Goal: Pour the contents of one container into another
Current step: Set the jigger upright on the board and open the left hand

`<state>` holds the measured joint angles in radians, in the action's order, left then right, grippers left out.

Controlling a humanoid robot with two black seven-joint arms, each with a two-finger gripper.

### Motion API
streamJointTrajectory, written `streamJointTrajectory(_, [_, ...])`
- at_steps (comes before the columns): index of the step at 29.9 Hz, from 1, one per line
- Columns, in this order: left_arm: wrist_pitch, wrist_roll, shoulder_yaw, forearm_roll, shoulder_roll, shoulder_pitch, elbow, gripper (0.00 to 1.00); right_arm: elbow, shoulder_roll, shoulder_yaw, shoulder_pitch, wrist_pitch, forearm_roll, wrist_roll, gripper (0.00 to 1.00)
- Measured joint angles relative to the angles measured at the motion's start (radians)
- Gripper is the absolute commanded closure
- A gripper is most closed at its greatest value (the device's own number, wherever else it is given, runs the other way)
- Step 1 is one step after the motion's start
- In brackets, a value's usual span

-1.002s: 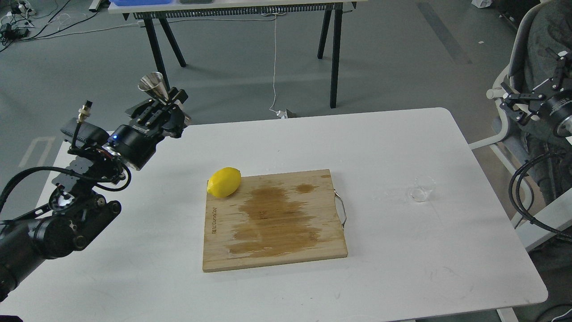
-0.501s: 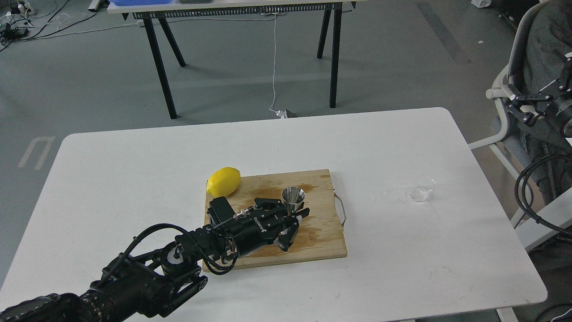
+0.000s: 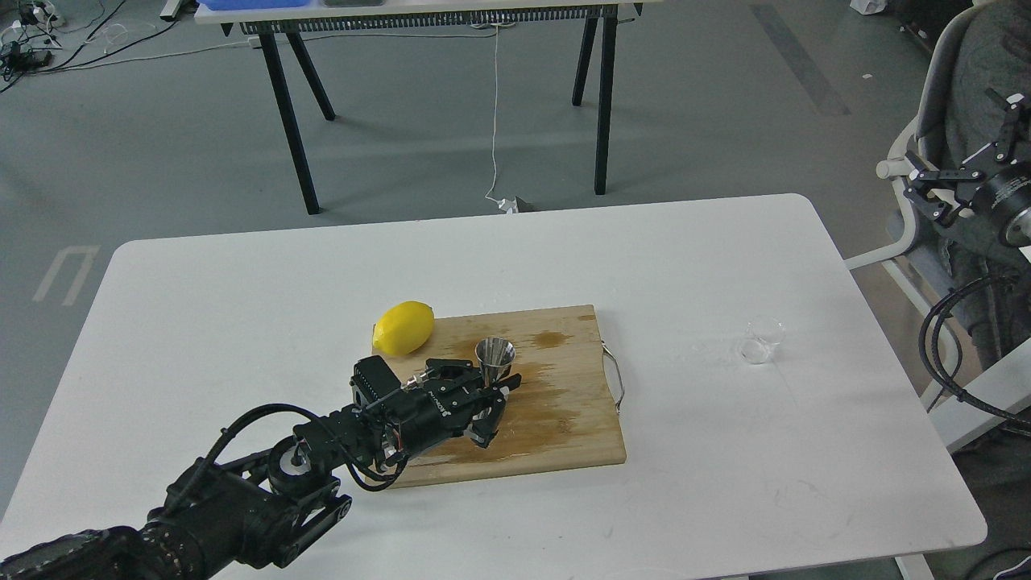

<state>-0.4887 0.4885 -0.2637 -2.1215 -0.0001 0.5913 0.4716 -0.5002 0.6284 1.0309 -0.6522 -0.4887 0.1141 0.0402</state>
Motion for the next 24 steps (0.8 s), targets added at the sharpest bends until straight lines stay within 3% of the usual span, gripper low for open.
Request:
streamJointTrajectory(11, [0.000,0.000,0.001,0.012,0.000,0.004,0.009,0.56,0.000,0.005,0.000,0.005,0.000,0.000,0.000,0.01])
streamJointTrajectory(13, [0.000,0.000,0.001,0.012,0.000,0.006,0.009,0.40,0.000,0.006,0.001,0.007,0.000,0.000,0.000,0.01])
streamJointTrajectory(15, [0.000,0.000,0.002,0.012,0.000,0.007,0.009,0.17,-0.002,0.006,0.001,0.008,0.000,0.001,0.000,0.01])
streamJointTrajectory(24, [0.000,0.000,0.006,0.014,0.000,0.009,0.009,0.11,-0.004,0.007,0.001,0.010,0.000,0.001,-0.002,0.01])
